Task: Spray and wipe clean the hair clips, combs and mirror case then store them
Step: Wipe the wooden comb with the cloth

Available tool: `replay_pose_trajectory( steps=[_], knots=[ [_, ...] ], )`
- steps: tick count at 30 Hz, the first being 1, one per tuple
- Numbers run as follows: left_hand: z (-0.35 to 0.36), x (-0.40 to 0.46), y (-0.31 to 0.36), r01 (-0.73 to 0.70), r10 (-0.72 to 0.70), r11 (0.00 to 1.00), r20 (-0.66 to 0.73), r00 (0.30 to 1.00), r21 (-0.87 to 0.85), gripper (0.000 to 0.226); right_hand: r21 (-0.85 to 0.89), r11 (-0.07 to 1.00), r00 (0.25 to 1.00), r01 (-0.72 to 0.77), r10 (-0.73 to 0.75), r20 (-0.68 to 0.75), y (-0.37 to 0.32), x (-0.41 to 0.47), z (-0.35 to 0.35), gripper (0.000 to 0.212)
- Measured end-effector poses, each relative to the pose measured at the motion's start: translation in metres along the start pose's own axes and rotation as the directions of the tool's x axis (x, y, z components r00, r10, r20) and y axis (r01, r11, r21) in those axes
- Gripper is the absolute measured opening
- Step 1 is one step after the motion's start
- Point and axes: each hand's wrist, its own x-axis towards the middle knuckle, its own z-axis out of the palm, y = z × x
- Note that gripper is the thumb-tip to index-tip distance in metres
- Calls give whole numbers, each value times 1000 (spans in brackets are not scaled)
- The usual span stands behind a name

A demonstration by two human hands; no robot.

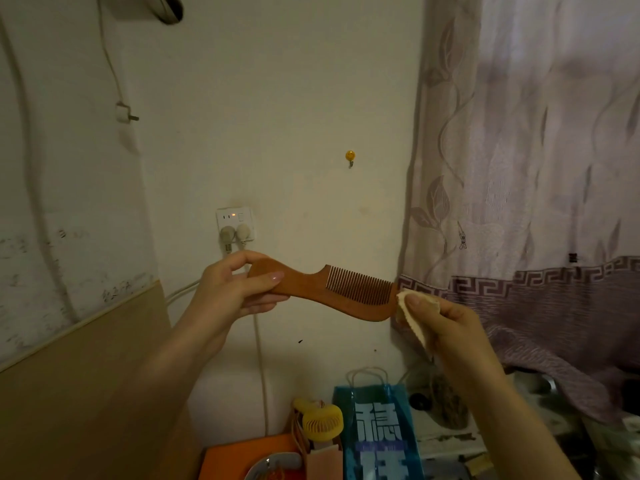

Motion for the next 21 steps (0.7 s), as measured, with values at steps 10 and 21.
replay_pose_trajectory(
  steps=[10,21],
  knots=[
    [8,-3,-16,22,-27,997,-79,997,-68,16,129,991,999,-27,31,-31,13,-5,14,24],
    [17,-10,-34,63,-71,979,-33,997,-194,30,212,977,993,-11,35,-110,12,4,33,31]
  ],
)
